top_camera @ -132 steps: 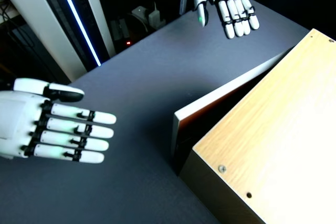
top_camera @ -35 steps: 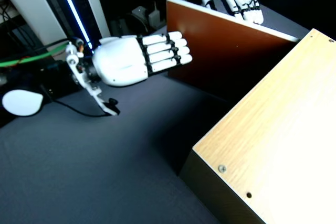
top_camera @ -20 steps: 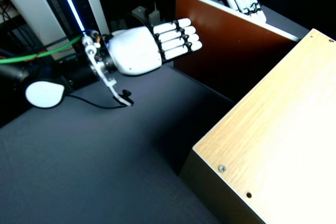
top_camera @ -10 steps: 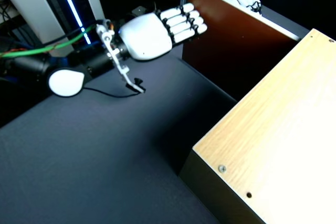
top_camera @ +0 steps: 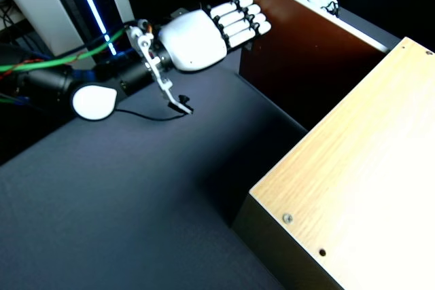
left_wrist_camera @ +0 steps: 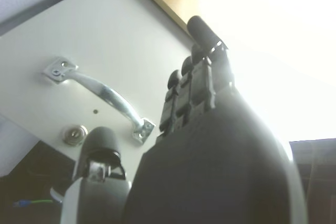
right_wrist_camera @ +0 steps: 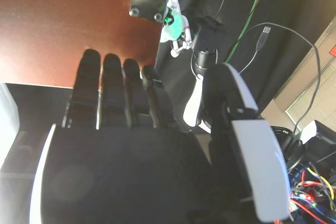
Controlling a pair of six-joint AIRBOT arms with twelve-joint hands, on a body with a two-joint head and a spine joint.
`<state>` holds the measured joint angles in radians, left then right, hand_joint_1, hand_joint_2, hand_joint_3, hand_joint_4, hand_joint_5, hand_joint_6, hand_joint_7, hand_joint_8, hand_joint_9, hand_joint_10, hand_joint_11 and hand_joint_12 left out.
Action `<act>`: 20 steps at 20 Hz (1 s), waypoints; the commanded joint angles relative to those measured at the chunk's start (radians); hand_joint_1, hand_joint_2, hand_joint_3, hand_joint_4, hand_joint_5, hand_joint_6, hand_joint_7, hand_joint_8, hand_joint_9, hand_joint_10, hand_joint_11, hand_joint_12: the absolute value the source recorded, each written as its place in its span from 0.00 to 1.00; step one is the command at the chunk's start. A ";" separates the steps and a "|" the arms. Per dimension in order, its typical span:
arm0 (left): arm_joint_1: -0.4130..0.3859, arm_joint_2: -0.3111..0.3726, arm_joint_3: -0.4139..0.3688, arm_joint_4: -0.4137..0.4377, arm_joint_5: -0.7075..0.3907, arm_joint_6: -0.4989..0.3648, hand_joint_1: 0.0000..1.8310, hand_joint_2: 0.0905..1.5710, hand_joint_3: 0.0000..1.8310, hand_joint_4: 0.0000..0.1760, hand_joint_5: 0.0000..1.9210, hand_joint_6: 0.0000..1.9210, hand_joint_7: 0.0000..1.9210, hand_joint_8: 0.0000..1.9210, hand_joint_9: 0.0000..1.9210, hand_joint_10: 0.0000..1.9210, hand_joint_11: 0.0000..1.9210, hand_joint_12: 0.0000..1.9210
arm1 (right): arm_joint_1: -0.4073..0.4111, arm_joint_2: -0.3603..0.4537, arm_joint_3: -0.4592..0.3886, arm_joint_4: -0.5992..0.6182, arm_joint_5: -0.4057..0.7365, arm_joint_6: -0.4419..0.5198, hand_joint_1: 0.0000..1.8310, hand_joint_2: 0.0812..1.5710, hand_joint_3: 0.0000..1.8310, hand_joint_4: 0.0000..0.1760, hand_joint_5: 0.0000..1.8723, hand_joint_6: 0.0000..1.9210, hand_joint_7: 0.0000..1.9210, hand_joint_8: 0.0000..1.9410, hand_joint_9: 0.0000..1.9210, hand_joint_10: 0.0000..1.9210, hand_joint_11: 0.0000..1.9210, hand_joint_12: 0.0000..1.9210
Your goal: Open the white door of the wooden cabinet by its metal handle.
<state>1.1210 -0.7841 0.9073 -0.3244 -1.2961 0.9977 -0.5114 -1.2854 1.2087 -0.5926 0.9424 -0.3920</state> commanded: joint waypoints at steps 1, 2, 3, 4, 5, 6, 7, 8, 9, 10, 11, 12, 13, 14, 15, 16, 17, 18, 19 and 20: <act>0.000 0.009 -0.003 -0.005 -0.139 0.003 0.00 0.83 0.00 0.00 0.00 0.00 0.01 0.00 0.00 0.09 0.00 0.53 | 0.012 0.018 -0.004 0.069 0.122 0.005 0.35 0.85 0.00 0.00 0.02 0.00 0.03 0.00 0.02 0.00 0.03 0.01; 0.002 0.010 -0.005 -0.006 -0.144 0.003 0.00 0.83 0.00 0.00 0.00 0.00 0.01 0.00 0.00 0.09 0.00 0.53 | -0.005 0.039 -0.006 0.094 0.131 0.005 0.27 0.88 0.01 0.00 0.02 0.00 0.02 0.00 0.00 0.00 0.01 0.00; 0.005 0.011 -0.007 -0.008 -0.148 0.003 0.00 0.83 0.00 0.00 0.00 0.00 0.01 0.00 0.00 0.09 0.00 0.53 | -0.029 0.066 -0.006 0.132 0.150 0.003 0.19 0.91 0.02 0.00 0.02 0.00 0.02 0.00 0.00 0.00 0.00 0.00; 0.011 0.012 -0.008 -0.011 -0.153 0.003 0.00 0.83 0.00 0.00 0.00 0.00 0.01 0.00 0.00 0.09 0.00 0.53 | -0.048 0.088 -0.007 0.165 0.165 -0.004 0.09 0.94 0.02 0.00 0.03 0.00 0.02 0.00 0.00 0.00 0.00 0.00; 0.017 0.014 -0.010 -0.014 -0.159 0.003 0.00 0.83 0.00 0.00 0.00 0.00 0.01 0.00 0.00 0.09 0.00 0.53 | -0.068 0.112 -0.009 0.199 0.177 -0.019 0.05 0.96 0.01 0.00 0.02 0.00 0.00 0.00 0.00 0.00 0.00 0.00; 0.023 0.016 -0.012 -0.017 -0.168 0.002 0.00 0.83 0.00 0.00 0.00 0.00 0.01 0.00 0.00 0.09 0.00 0.53 | -0.089 0.140 -0.014 0.233 0.189 -0.037 0.07 0.97 0.01 0.00 0.01 0.00 0.00 0.00 0.00 0.00 0.00 0.00; 0.031 0.018 -0.015 -0.020 -0.178 0.002 0.00 0.83 0.00 0.00 0.00 0.00 0.01 0.00 0.00 0.09 0.00 0.53 | -0.108 0.175 -0.022 0.271 0.204 -0.060 0.08 0.96 0.00 0.00 0.00 0.00 0.00 0.00 0.00 0.00 0.00 0.00; 0.038 0.021 -0.018 -0.022 -0.189 0.000 0.00 0.83 0.00 0.00 0.00 0.00 0.01 0.00 0.00 0.09 0.00 0.53 | -0.132 0.216 -0.033 0.306 0.221 -0.080 0.03 0.96 0.00 0.00 0.00 0.00 0.00 0.00 0.00 0.00 0.00 0.00; 0.043 0.022 -0.020 -0.024 -0.201 -0.001 0.00 0.97 0.00 0.00 0.05 0.01 0.04 0.00 0.03 0.04 0.00 0.33 | -0.160 0.240 -0.046 0.357 0.252 -0.110 0.02 0.96 0.00 0.00 0.00 0.00 0.00 0.00 0.00 0.00 0.00 0.00; 0.048 0.021 -0.020 -0.028 -0.209 -0.001 0.00 0.98 0.00 0.00 0.06 0.00 0.02 0.01 0.02 0.02 0.00 0.18 | -0.196 0.258 -0.059 0.418 0.295 -0.143 0.02 0.94 0.00 0.00 0.01 0.00 0.00 0.00 0.00 0.00 0.01 0.01; 0.053 0.021 -0.020 -0.036 -0.213 -0.001 0.00 0.98 0.00 0.00 0.05 0.00 0.02 0.00 0.01 0.01 0.00 0.12 | -0.246 0.275 -0.071 0.486 0.349 -0.171 0.07 0.93 0.00 0.00 0.02 0.00 0.00 0.00 0.00 0.00 0.02 0.01; 0.059 0.022 -0.020 -0.042 -0.223 -0.004 0.00 0.99 0.00 0.00 0.05 0.00 0.01 0.00 0.01 0.00 0.00 0.11 | -0.297 0.289 -0.078 0.557 0.410 -0.174 0.08 0.93 0.00 0.00 0.03 0.01 0.00 0.00 0.01 0.00 0.02 0.01; 0.061 0.022 -0.020 -0.042 -0.228 -0.007 0.00 1.00 0.00 0.00 0.05 0.00 0.02 0.00 0.01 0.00 0.00 0.10 | -0.314 0.298 -0.083 0.580 0.427 -0.174 0.05 0.92 0.00 0.00 0.02 0.00 0.00 0.00 0.00 0.00 0.00 0.00; 0.067 0.024 -0.025 -0.042 -0.248 -0.014 0.00 1.00 0.00 0.00 0.05 0.00 0.02 0.00 0.00 0.00 0.00 0.07 | -0.347 0.319 -0.095 0.624 0.460 -0.175 0.02 0.91 0.00 0.00 0.02 0.00 0.00 0.00 0.00 0.00 0.00 0.00; 0.071 0.025 -0.027 -0.042 -0.262 -0.017 0.00 1.00 0.01 0.00 0.04 0.00 0.01 0.00 0.00 0.00 0.00 0.06 | -0.366 0.332 -0.101 0.646 0.478 -0.175 0.03 0.91 0.00 0.00 0.02 0.00 0.00 0.00 0.00 0.00 0.00 0.00; 0.075 0.024 -0.027 -0.042 -0.272 -0.022 0.00 1.00 0.01 0.00 0.04 0.00 0.01 0.00 0.01 0.00 0.00 0.06 | -0.387 0.341 -0.106 0.666 0.495 -0.175 0.04 0.92 0.00 0.00 0.01 0.00 0.00 0.00 0.00 0.00 0.00 0.00; 0.077 0.023 -0.028 -0.042 -0.284 -0.028 0.00 0.99 0.00 0.00 0.04 0.00 0.02 0.00 0.01 0.00 0.00 0.05 | -0.412 0.350 -0.112 0.690 0.517 -0.175 0.04 0.93 0.00 0.00 0.02 0.00 0.00 0.00 0.00 0.00 0.00 0.00; 0.077 0.023 -0.029 -0.040 -0.293 -0.029 0.00 0.98 0.00 0.00 0.04 0.00 0.02 0.00 0.01 0.00 0.00 0.01 | -0.436 0.358 -0.117 0.713 0.540 -0.175 0.01 0.92 0.00 0.00 0.02 0.00 0.01 0.00 0.00 0.00 0.00 0.00; 0.079 0.025 -0.033 -0.037 -0.304 -0.031 0.00 0.97 0.00 0.00 0.05 0.00 0.03 0.00 0.01 0.00 0.00 0.00 | -0.467 0.369 -0.125 0.740 0.569 -0.175 0.01 0.91 0.00 0.00 0.02 0.00 0.00 0.00 0.00 0.00 0.00 0.00; 0.080 0.027 -0.035 -0.034 -0.313 -0.035 0.00 0.97 0.00 0.00 0.06 0.01 0.03 0.01 0.02 0.00 0.00 0.00 | -0.491 0.379 -0.133 0.756 0.588 -0.175 0.01 0.92 0.00 0.00 0.02 0.00 0.00 0.00 0.00 0.00 0.00 0.00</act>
